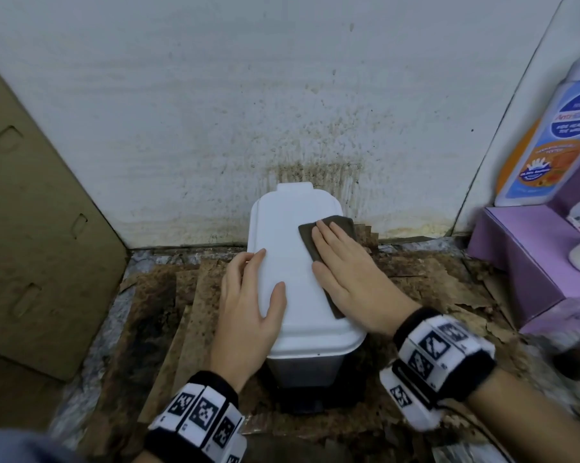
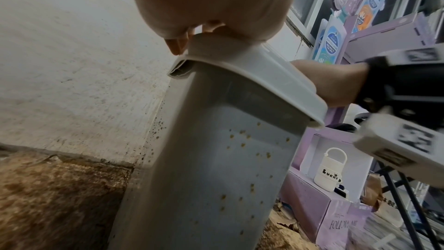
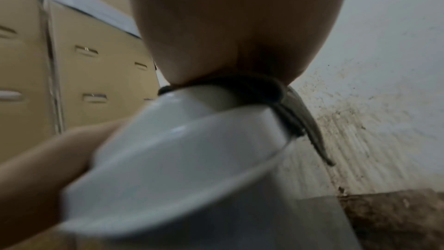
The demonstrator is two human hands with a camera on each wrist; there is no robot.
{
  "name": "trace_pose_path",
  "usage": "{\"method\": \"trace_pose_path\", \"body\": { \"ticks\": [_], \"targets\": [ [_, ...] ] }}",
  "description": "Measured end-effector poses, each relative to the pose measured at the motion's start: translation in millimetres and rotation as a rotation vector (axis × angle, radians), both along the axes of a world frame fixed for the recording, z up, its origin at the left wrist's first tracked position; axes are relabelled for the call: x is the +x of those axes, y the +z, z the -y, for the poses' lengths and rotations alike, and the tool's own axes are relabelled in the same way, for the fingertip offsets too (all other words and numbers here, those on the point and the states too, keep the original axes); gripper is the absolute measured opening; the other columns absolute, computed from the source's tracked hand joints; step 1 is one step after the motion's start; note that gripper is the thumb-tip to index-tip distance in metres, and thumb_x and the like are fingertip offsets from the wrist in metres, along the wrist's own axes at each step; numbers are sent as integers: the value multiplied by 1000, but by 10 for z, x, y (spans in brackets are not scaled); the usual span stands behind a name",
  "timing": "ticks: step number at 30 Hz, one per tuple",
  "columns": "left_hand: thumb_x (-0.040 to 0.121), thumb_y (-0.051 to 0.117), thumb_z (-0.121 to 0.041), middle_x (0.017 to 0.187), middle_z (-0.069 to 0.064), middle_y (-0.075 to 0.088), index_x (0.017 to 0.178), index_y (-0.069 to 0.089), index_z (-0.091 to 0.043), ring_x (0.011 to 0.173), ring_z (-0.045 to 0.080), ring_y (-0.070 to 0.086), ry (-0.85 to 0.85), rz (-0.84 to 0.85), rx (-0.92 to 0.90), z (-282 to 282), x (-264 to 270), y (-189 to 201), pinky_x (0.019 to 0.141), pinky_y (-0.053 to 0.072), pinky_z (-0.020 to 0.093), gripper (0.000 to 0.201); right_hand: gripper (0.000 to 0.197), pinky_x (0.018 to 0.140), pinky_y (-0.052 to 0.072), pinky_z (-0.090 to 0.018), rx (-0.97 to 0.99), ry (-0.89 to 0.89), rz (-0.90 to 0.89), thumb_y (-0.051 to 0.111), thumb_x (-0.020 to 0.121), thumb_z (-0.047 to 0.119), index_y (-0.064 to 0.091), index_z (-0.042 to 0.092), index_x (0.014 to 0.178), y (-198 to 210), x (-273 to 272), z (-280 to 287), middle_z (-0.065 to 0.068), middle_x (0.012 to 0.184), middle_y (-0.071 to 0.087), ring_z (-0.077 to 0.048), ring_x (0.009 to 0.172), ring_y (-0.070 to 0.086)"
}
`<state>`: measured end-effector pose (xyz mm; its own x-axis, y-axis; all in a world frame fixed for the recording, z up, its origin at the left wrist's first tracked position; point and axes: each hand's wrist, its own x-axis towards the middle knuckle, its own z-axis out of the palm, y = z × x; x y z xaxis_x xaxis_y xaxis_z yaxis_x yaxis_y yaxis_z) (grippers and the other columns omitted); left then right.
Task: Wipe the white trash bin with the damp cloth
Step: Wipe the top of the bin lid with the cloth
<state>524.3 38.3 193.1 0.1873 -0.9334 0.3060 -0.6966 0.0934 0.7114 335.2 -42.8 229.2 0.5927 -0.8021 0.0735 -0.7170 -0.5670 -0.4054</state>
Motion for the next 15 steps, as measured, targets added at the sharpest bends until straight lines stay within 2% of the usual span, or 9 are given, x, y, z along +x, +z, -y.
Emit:
{"method": "trace_pose_path", "body": {
  "ticks": [4, 10, 12, 15],
  "targets": [
    [94, 37, -56, 147, -7, 32, 151, 39, -19, 140, 12, 32, -3, -8, -4, 13, -6, -6, 116, 29, 30, 67, 59, 122, -8, -18, -53, -90, 128, 25, 110, 41, 8, 18, 162, -97, -17, -419, 10, 169, -2, 0, 153, -13],
    [93, 37, -57, 145, -10, 31, 151, 40, -20, 138, 6, 31, -8, -17, -6, -4, -17, 4, 113, 25, 23, 69, 62, 124, 3, -20, -106, -210, 335, 37, 105, 48, 28, 19, 159, -298, -1, -578, 13, 167, 16, 0, 154, 0],
    [93, 37, -58, 145, -12, 31, 151, 39, -21, 138, 5, 30, -10, -12, -6, -7, -16, 11, 114, 26, 24, 69, 61, 123, 4, -19, -77, -233, 395, 41, 103, 47, 30, 22, 158, -300, 5, -569, 17, 166, 17, 3, 153, 1],
    [93, 36, -59, 145, -14, 30, 152, 39, -22, 138, 3, 30, -9, 6, 3, -18, -6, 32, 112, 24, 20, 69, 60, 123, 5, -19, -43, -245, 426, 40, 104, 43, 25, 25, 159, -279, 26, -566, 20, 166, 14, 6, 152, 0]
  ]
}}
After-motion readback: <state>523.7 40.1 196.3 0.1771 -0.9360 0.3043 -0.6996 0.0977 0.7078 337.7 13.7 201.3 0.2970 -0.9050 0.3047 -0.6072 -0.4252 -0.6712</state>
